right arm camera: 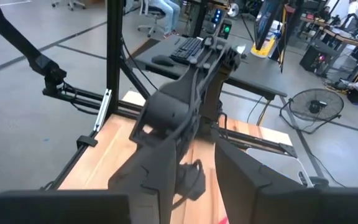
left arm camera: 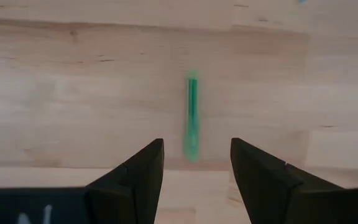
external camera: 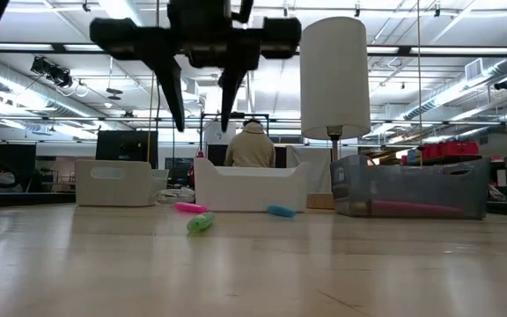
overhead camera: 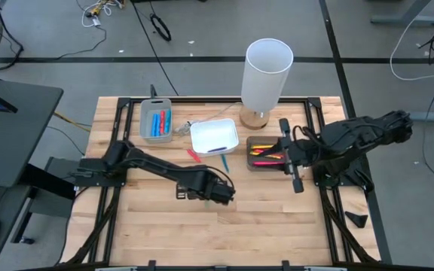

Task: Pick & Place Markers
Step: Put the transparent green pen into the white bin

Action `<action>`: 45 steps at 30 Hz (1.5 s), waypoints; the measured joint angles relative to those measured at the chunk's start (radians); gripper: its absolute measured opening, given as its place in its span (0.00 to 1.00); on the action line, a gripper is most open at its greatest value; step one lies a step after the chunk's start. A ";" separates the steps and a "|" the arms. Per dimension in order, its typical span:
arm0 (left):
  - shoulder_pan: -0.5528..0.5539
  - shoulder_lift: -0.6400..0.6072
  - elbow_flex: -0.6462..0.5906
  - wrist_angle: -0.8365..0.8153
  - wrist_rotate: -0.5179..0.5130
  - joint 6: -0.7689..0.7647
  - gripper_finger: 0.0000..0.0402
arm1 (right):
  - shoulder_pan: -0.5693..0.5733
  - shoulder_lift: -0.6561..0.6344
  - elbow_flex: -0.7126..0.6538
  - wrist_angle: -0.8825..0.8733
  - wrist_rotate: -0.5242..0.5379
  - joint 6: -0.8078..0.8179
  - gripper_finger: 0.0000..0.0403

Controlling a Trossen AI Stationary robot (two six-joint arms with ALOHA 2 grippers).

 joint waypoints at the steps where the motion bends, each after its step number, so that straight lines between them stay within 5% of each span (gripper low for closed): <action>1: 0.004 0.009 0.000 0.007 0.008 0.009 0.48 | 0.000 -0.004 0.000 -0.004 0.000 0.000 0.28; 36: 0.021 0.098 -0.211 0.295 0.051 0.013 0.47 | 0.000 -0.009 -0.003 -0.095 0.001 0.026 0.28; 45: 0.024 0.099 -0.212 0.283 0.069 0.060 0.25 | 0.000 -0.009 -0.003 -0.094 0.002 0.027 0.28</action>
